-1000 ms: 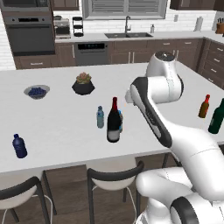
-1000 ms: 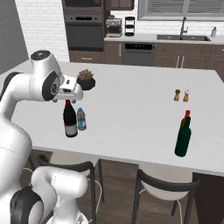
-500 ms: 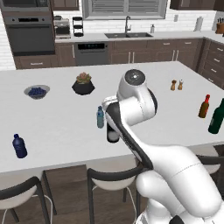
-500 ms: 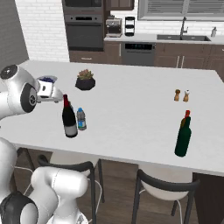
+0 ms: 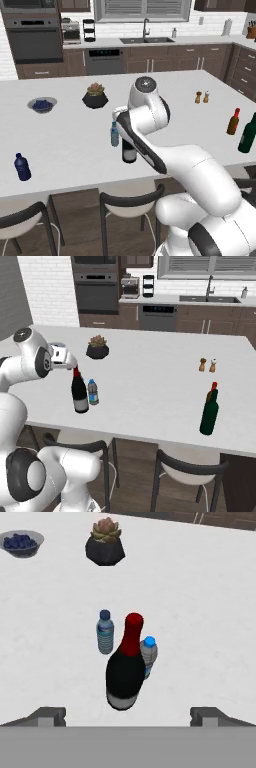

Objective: Move the plastic bottles in the middle to the plastics group, and the glass bottles in the middle to the glass group.

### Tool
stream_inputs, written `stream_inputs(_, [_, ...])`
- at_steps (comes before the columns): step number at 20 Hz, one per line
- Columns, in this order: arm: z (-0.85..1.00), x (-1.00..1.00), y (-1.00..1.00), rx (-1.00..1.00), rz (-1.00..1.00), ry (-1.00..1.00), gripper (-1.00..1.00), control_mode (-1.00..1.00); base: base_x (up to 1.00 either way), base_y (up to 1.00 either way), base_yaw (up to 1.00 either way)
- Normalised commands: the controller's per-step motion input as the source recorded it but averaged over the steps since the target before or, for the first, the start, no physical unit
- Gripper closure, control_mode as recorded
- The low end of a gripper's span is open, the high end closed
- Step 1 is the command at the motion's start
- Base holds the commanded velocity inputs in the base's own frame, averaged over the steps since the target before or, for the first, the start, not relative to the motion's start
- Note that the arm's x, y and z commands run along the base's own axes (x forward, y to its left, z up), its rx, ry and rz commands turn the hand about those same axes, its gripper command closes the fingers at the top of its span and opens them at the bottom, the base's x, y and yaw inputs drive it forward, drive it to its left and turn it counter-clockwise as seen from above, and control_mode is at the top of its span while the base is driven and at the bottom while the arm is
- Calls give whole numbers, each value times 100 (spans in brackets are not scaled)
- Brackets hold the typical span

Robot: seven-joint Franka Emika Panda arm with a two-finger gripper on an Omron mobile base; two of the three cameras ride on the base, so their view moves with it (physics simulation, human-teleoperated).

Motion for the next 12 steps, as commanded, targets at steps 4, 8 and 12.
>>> stream_inputs(4, [-30,27,-1,0,0,18,-100,-100,0,0,0])
stream_inputs(8, [-35,36,0,2,2,7,-100,-100,0,0,0])
stream_inputs(12, [-30,29,-1,0,6,0,-100,-100,0,0,0])
